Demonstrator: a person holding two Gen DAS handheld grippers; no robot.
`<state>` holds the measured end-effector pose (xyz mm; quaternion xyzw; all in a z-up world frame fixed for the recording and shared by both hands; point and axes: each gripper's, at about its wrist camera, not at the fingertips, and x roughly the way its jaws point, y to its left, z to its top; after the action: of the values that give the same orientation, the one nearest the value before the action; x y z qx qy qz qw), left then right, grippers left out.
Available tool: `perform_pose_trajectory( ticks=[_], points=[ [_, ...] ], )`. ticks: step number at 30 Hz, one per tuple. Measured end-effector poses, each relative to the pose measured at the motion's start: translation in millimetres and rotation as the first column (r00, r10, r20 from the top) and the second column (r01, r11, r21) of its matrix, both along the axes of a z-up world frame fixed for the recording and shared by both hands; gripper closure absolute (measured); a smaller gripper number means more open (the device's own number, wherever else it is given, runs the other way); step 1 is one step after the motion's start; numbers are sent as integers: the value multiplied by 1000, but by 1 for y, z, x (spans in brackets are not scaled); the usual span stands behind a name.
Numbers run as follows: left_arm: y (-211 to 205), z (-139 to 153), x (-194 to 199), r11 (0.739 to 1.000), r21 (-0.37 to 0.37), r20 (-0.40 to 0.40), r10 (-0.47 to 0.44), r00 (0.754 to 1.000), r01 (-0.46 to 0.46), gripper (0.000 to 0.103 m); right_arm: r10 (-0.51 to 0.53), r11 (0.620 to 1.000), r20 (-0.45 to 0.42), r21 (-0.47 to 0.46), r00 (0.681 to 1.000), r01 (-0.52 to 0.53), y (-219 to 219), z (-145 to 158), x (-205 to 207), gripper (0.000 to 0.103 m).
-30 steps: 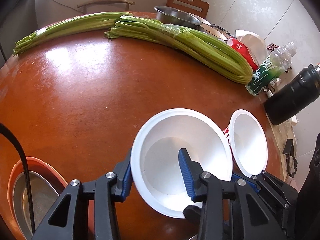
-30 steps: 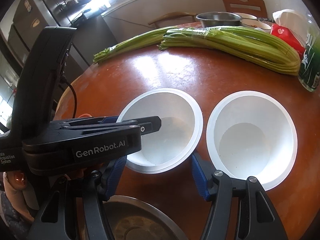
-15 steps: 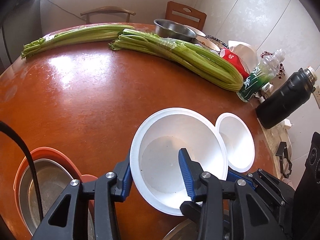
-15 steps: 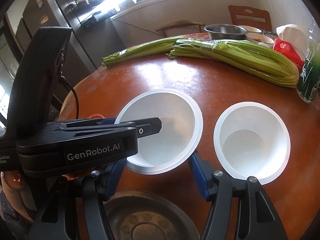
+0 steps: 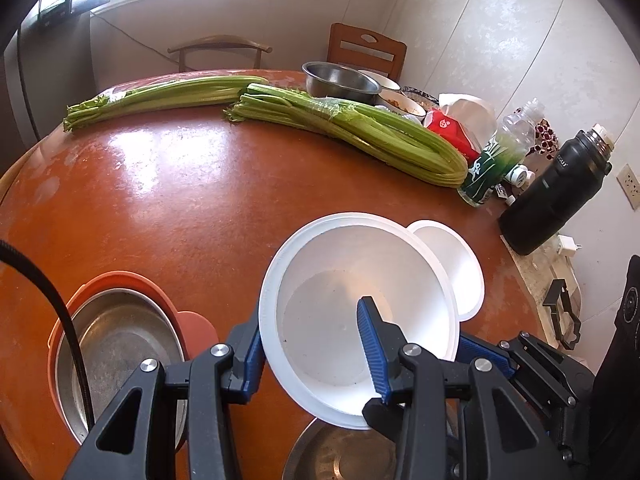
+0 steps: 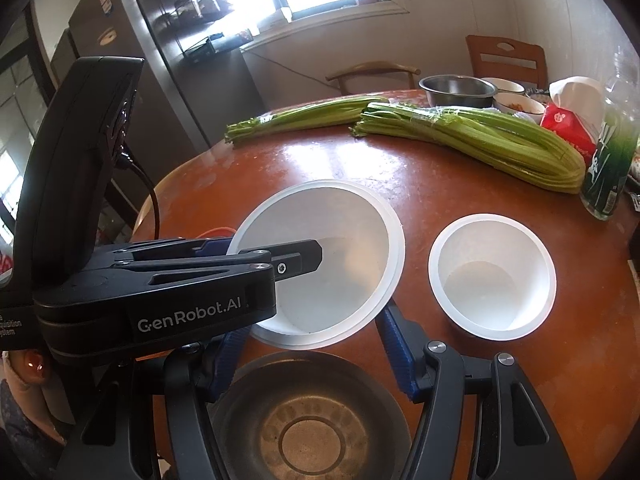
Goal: Organize plates and bowls
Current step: 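Lift the red-printed bowl with the left gripper over the steel bowl, then lower the red-printed bowl into the steel bowl and open the left gripper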
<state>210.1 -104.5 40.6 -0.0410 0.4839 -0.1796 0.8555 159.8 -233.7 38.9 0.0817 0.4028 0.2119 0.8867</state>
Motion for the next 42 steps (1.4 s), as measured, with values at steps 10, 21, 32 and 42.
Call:
perform_pose_trajectory(
  ticks=[10,21,32,42],
  points=[
    [0,11,-30,1000,-9,31,3,1000,-3,60,17,1000,42,-19,999,-16,-1,13,-32,37],
    [-3,16,-62,1000,-8,49,-1,999,1,60,35,999,62,-23,997,-34,-6,18,-66,37],
    [-5,6,-86,1000,1,35,10,999,-10,60,78,996,57,-48,995,-76,-9,10,-88,37],
    [-8,-8,-100,999,25,10,29,1000,-29,60,118,991,32,-67,992,-116,-8,-2,-100,37]
  ],
)
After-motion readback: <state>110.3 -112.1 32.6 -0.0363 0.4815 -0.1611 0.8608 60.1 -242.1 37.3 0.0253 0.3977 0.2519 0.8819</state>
